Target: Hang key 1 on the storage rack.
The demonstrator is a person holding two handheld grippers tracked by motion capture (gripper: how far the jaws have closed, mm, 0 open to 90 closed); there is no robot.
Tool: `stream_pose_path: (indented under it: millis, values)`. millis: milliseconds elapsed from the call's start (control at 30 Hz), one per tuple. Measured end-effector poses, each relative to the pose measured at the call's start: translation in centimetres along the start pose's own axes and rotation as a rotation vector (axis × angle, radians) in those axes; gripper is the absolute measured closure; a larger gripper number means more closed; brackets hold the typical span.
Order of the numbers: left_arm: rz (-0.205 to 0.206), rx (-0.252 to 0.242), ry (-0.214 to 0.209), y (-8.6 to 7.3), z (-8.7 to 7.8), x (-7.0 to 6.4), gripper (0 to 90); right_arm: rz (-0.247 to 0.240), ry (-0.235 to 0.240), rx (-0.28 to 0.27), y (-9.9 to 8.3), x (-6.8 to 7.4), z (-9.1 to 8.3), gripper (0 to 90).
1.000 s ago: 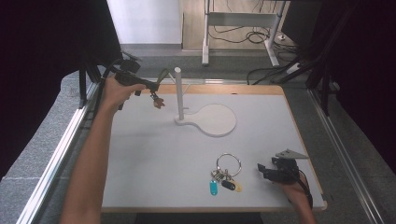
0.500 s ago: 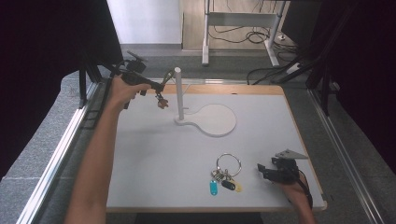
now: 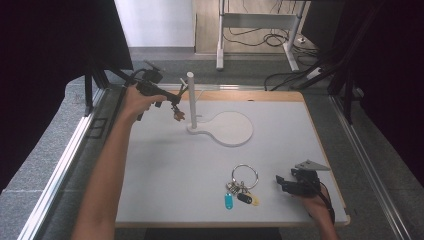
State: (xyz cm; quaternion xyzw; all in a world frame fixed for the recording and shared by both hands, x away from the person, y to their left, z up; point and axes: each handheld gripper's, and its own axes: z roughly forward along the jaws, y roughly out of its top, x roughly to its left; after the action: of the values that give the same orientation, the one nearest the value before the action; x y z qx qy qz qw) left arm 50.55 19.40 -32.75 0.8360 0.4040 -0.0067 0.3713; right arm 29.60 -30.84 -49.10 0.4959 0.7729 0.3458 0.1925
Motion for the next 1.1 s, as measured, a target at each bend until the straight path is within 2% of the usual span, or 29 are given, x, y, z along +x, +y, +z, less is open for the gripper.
stream_pose_path:
  millis: [400, 667, 767, 800, 933, 967, 1100]
  values:
    - [0.015, 0.048, 0.025, -0.6, 1.7, -0.2, 66.3, -0.001, -0.001, -0.001, 0.0, 0.0, 0.0, 30.5]
    - [0.021, 0.05, 0.037, -0.6, 2.1, -0.4, 65.5, -0.001, -0.001, -0.001, 0.0, 0.0, 0.0, 30.5]
    - [0.044, 0.051, 0.041, -0.8, 2.0, -0.6, 57.9, 0.001, -0.001, 0.0, 0.0, 0.0, 0.0, 30.4]
    - [0.057, 0.038, 0.081, -1.0, 1.7, -0.9, 55.7, 0.001, -0.004, -0.001, 0.0, -0.1, 0.0, 30.4]
    - [0.076, 0.016, 0.112, -1.5, 0.9, -1.5, 52.2, -0.001, -0.01, -0.001, 0.0, -0.1, -0.2, 30.3]
    - [0.095, 0.01, 0.127, -2.0, 0.4, -2.1, 51.2, -0.002, -0.015, -0.007, 0.1, -0.1, -0.4, 30.3]
    - [0.112, 0.003, 0.142, -2.9, -0.1, -3.1, 49.0, -0.009, -0.011, -0.018, 0.3, 0.1, -0.8, 30.0]
